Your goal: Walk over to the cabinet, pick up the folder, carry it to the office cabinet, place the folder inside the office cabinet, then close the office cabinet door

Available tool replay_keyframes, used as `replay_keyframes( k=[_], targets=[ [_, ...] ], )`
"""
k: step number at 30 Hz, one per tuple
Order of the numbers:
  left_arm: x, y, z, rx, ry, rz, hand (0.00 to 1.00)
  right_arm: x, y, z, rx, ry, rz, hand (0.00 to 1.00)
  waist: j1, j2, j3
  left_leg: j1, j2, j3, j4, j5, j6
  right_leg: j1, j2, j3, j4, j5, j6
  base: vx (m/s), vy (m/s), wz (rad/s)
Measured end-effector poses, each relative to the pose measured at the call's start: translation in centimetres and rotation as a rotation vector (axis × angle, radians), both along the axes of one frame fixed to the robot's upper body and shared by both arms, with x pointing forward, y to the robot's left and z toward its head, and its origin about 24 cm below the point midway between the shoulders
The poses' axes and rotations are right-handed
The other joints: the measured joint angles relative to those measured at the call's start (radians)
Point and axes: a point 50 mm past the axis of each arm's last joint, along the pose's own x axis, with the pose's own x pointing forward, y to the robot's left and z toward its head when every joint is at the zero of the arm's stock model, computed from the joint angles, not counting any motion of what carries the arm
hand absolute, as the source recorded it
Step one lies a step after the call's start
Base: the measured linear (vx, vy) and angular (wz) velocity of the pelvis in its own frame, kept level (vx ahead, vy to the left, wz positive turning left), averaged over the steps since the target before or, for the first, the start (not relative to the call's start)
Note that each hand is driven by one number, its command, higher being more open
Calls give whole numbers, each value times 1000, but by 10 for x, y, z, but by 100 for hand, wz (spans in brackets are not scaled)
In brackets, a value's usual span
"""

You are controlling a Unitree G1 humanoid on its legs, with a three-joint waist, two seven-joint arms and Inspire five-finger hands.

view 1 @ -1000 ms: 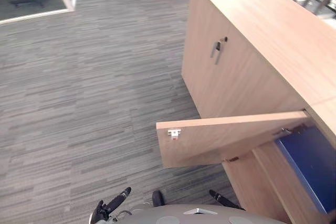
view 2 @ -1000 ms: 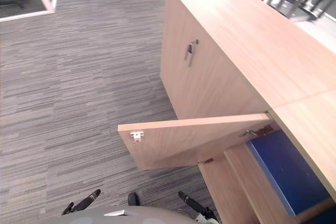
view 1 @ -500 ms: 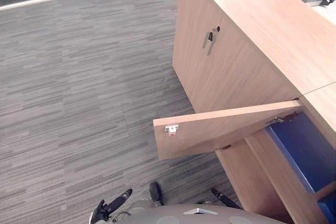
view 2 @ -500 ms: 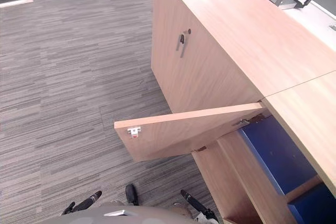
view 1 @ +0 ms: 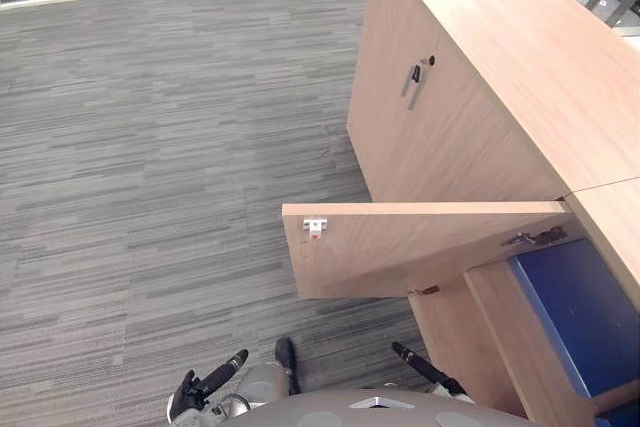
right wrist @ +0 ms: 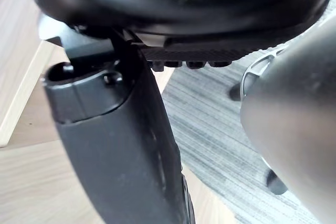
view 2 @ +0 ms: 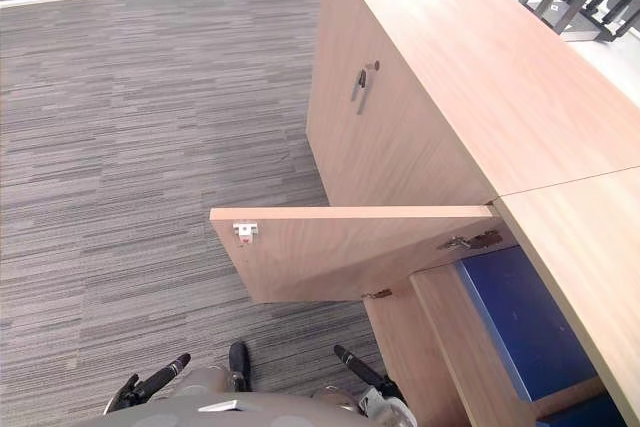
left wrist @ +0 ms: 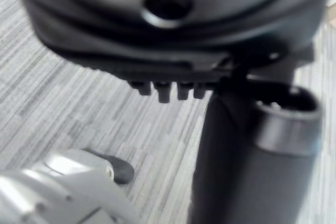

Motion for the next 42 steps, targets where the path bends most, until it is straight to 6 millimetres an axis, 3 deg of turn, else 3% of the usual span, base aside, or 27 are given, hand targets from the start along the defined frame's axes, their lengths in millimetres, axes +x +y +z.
replay_keyframes(
  k=[2, 3, 5, 7, 10, 14, 22, 25, 28, 30, 31, 34, 35, 39, 42],
  targets=[
    [1, 1, 1, 7, -3, -2, 100, 0, -2, 0, -7, 2, -10, 100, 0, -2, 0, -12, -7, -12, -7, 7, -2, -25, -15, -2, 7, -6, 0, -106, 34, -9],
    [1, 1, 1, 5, -6, 15, 100, -4, -3, 0, -8, 9, -31, 100, -1, -8, 3, -16, -2, -15, 54, -34, 19, -30, -27, -4, 14, -3, 5, -36, 53, -18],
    [-4, 1, 0, 5, 6, 21, 100, -16, -6, -1, -13, 33, -67, 100, -21, -4, -8, -1, 26, 1, 100, -94, 2, -29, -41, -9, 17, 5, 18, 40, 109, 6],
    [-2, 1, 0, 3, -1, 25, 100, -29, -11, -2, -21, 57, -118, 100, -39, 13, -24, 10, 12, 11, 20, -67, -4, -33, -56, -23, 9, 24, 40, 56, 175, 29],
    [11, 4, 3, 14, -36, 13, 100, -47, 4, -6, 32, 100, -186, 100, -50, 2, -39, 32, -38, -3, -126, 18, 11, -44, -59, -49, -57, 77, 61, 50, 144, 23],
    [10, 1, 2, -1, -37, 9, 100, -52, 4, -7, 34, 107, -218, 100, -53, 13, -37, 102, -62, -7, -184, 34, 22, 1, -67, -41, -62, 86, 63, 11, 76, 2],
    [14, -2, 3, -3, -35, -50, 100, -42, -4, -4, 12, 72, -154, 100, -75, 38, -58, 117, -46, 37, -190, 33, 21, -11, -51, 18, -82, 85, 60, -55, -10, -18],
    [45, 4, 18, 64, -139, -121, 100, -42, -8, -3, -7, 65, -127, 100, -79, 55, -60, 117, -29, 63, -190, 30, 15, -18, -33, 45, -104, 95, 47, -31, -30, -29],
    [94, 19, 50, 210, -283, -310, 100, -48, -9, -3, -12, 77, -106, 100, -80, 70, -70, 116, -11, 84, -190, 23, 4, -27, -16, 73, -118, 101, 38, 14, -46, -29],
    [141, 28, 81, 368, -364, -546, 100, -51, -9, -3, -12, 93, -44, 100, -85, 73, -72, 120, 1, 100, -190, 24, -4, -28, -4, 86, -124, 110, 32, 47, -65, -22],
    [153, 29, 89, 419, -371, -621, 100, -53, -10, -3, -17, 105, 3, 100, -87, 73, -72, 122, 3, 102, -190, 23, -5, -27, -1, 87, -126, 110, 31, 54, -67, -16],
    [197, 19, 120, 660, -374, -993, 100, -45, -15, 0, -64, 93, 234, 100, -136, 68, -76, 135, 8, 125, -186, 20, -10, -18, 8, 99, -132, 108, 26, 73, -50, -16],
    [199, 17, 121, 682, -371, -1026, 100, -44, -17, 0, -73, 92, 265, 100, -139, 68, -77, 135, 8, 128, -186, 19, -10, -18, 8, 103, -133, 108, 26, 76, -14, -24],
    [210, -25, 125, 833, -375, -1400, 100, -24, -31, 9, -172, 65, 618, 100, -165, 53, -84, 152, 17, 184, -184, 8, -25, -28, 8, 147, -134, 110, 24, 81, -6, -37],
    [206, -30, 119, 920, -294, -1604, 100, -17, -37, 12, -210, 72, 760, 100, -171, 46, -84, 164, 36, 208, -184, -8, -42, -37, 22, 168, -129, 110, 22, 56, -28, -26]
  ],
)
